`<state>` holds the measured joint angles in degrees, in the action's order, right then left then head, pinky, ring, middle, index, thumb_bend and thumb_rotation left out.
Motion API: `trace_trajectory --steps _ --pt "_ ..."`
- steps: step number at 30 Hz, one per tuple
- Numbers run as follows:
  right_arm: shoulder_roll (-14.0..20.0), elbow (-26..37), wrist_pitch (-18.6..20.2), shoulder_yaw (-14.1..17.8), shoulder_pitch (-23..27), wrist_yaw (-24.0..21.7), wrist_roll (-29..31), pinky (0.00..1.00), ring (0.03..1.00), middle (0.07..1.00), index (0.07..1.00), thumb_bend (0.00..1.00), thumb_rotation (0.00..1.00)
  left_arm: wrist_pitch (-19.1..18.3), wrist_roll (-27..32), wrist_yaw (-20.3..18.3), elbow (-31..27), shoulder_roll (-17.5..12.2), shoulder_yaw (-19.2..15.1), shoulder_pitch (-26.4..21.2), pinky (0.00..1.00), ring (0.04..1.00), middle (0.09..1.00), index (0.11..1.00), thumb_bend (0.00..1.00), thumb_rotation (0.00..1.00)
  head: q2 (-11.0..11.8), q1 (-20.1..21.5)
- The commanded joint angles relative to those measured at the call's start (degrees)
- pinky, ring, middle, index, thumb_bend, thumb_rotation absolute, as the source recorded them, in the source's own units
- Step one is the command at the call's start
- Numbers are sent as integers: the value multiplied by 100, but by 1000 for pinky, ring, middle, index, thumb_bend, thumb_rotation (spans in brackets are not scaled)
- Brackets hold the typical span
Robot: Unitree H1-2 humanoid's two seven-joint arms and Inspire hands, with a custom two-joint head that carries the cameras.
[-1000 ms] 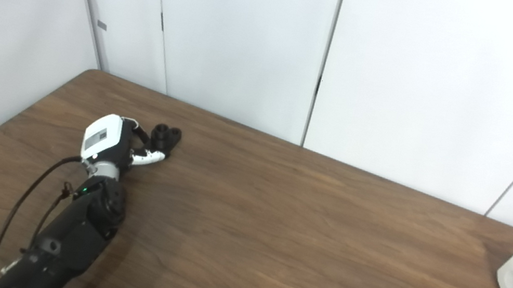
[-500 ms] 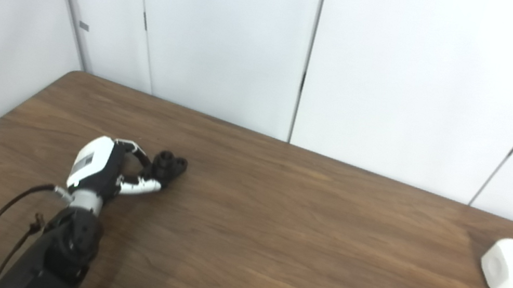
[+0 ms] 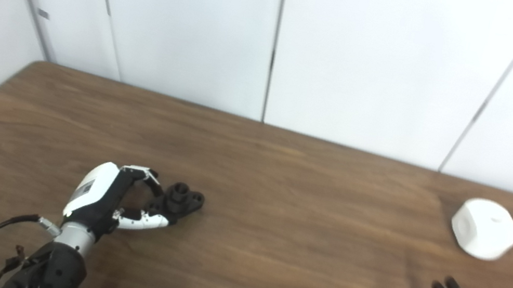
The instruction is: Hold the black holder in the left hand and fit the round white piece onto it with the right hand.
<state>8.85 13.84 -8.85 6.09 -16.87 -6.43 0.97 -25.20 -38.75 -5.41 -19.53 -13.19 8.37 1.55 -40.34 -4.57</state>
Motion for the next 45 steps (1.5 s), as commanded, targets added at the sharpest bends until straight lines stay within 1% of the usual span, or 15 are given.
trace_trajectory --steps 1,2,3,6,11,15,17,21,28,31,32,34,38,41,45 --pt "-96 26 54 -63 -135 90 -66 999 935 928 947 463 1000 172 276 -335 -27 -35 214 185 797 863 804 489 510 48 -67 90" --pt "-114 70 74 -76 -143 110 -117 1000 932 925 944 459 1000 237 309 -377 -50 -70 267 228 813 871 813 490 509 47 -140 206" --pt "-125 99 99 -87 -145 122 -152 1000 930 923 941 455 1000 299 345 -413 -66 -96 320 265 814 875 817 490 508 47 -155 227" --pt "-171 256 299 -130 -169 166 -266 1000 933 921 938 484 1000 506 452 -483 -128 -169 463 378 793 883 817 489 509 44 -284 401" --pt "-213 487 530 -236 -189 311 -431 1000 917 916 938 506 1000 737 424 -713 -233 -227 950 639 803 883 820 490 509 45 -456 511" --pt "-215 616 675 -294 -186 369 -459 1000 914 914 942 513 1000 923 353 -725 -206 -220 1323 824 772 878 820 489 509 46 -552 565" --pt "-199 676 753 -331 -177 382 -480 1000 912 912 944 515 1000 1086 426 -731 -144 -236 1452 874 756 880 824 489 509 47 -609 619" --pt "-192 750 876 -373 -157 424 -469 1000 910 913 945 533 1000 1453 756 -761 48 -242 1566 921 772 900 840 489 509 47 -650 660" --pt "-156 797 929 -378 -142 431 -429 1000 909 911 941 511 1000 1738 1053 -818 245 -300 1725 883 814 928 852 489 509 50 -728 713" --pt "-137 812 970 -373 -145 424 -434 1000 911 912 941 527 1000 1788 1079 -815 295 -322 1765 868 876 954 861 489 509 49 -745 731" --pt "-128 800 947 -371 -142 418 -418 1000 911 913 943 525 1000 1788 1072 -813 296 -326 1767 863 913 961 862 489 509 49 -749 728" --pt "-115 791 922 -365 -140 414 -403 1000 908 910 942 522 1000 1792 1049 -816 292 -334 1764 856 935 964 863 489 509 48 -765 730" --pt "-99 811 940 -356 -141 401 -360 1000 911 911 942 521 1000 1764 752 -817 277 -393 1779 832 972 964 862 489 508 48 -779 738" --pt "-84 814 932 -349 -145 400 -351 1000 912 911 944 521 1000 1792 183 -715 296 -454 1818 819 949 936 845 489 510 47 -787 736" --pt "-70 814 931 -337 -143 394 -322 1000 914 913 944 521 1000 1753 -557 -742 259 -489 1849 814 961 917 829 489 514 47 -785 737"
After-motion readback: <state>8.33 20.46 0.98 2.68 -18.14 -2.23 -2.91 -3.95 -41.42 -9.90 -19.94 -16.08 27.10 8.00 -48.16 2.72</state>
